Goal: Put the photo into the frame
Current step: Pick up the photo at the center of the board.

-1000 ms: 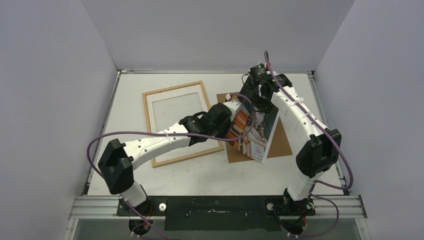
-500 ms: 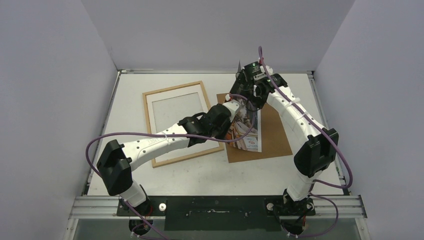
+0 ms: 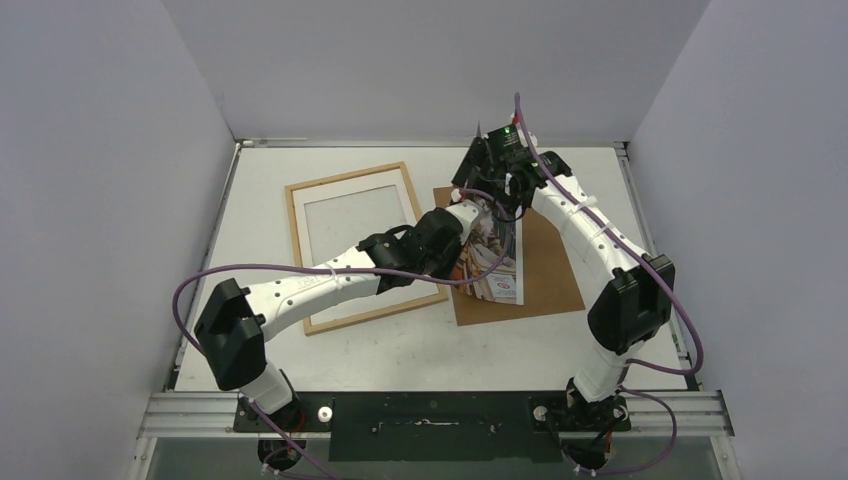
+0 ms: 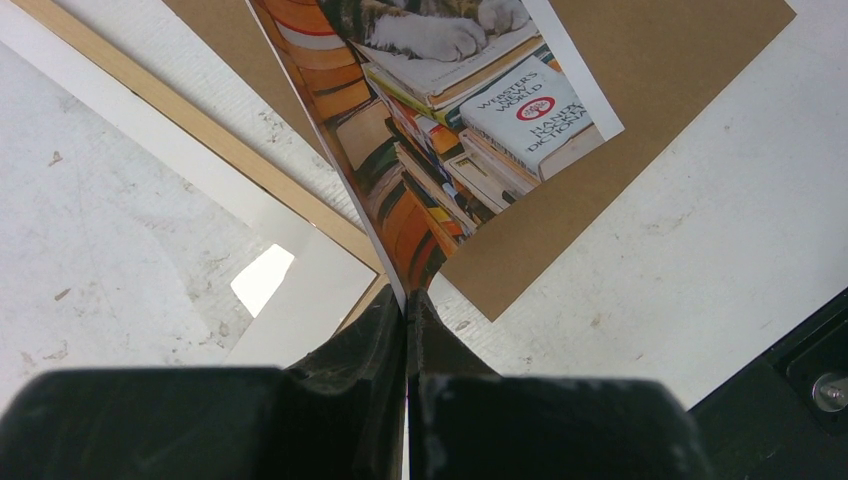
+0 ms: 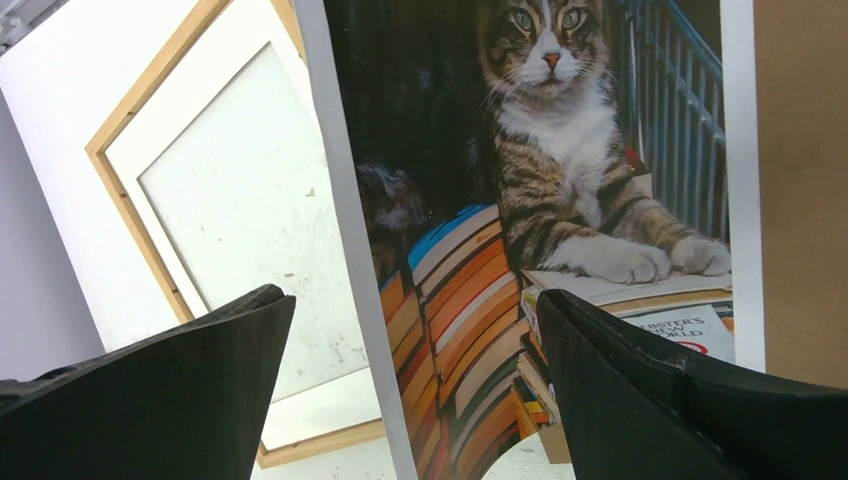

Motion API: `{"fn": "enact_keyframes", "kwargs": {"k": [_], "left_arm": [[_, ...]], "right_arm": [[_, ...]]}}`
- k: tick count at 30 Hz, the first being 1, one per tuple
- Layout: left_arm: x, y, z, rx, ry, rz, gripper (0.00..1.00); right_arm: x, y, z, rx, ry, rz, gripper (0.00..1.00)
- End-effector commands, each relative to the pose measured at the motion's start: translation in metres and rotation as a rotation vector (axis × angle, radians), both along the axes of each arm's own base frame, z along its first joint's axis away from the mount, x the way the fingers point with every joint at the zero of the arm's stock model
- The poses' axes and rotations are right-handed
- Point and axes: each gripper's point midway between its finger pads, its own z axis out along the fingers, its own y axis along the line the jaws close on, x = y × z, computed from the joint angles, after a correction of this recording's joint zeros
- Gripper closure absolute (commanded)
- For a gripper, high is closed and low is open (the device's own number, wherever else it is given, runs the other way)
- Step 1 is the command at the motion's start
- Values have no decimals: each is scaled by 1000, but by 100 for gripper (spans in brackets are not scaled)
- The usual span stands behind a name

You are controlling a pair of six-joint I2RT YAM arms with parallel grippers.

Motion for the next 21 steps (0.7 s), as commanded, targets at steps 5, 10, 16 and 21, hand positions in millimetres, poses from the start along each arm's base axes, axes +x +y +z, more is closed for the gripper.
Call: {"fn": "enact_keyframes", "kwargs": {"k": [5,10,16,21], "left_arm": [[2,-17,24,-114,-32,-17,100],[-1,-14,32,-148,-51,-24,100],[-4,-11,33,-157,-58,-25,100],[-6,-10,38,-177,-74,-33,100]], "right_arm": [[2,-2,9,-66,-1,39,6],[7,-4,-8,-140,49,63,12],[8,-5,-18,-197,96,88,22],[9,-6,-23,-226,119,104,34]]}}
